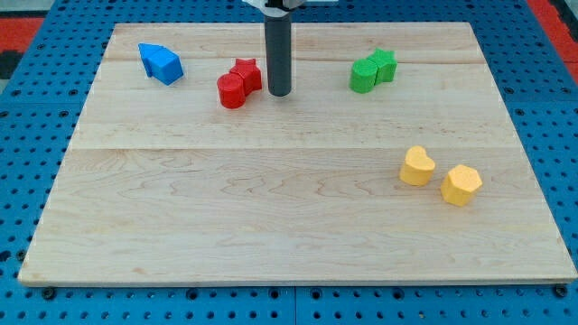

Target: Nudge the red star

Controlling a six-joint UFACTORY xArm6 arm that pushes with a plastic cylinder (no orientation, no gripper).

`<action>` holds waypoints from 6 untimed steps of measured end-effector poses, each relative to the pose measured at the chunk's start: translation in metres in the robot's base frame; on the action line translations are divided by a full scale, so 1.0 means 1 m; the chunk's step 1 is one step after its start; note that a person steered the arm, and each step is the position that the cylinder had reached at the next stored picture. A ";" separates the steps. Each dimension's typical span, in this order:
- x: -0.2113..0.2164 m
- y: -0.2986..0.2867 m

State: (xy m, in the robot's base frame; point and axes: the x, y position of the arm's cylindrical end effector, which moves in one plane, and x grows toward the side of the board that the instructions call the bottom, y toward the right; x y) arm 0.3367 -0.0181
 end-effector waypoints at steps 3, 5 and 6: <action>-0.012 -0.032; -0.004 -0.026; 0.037 -0.009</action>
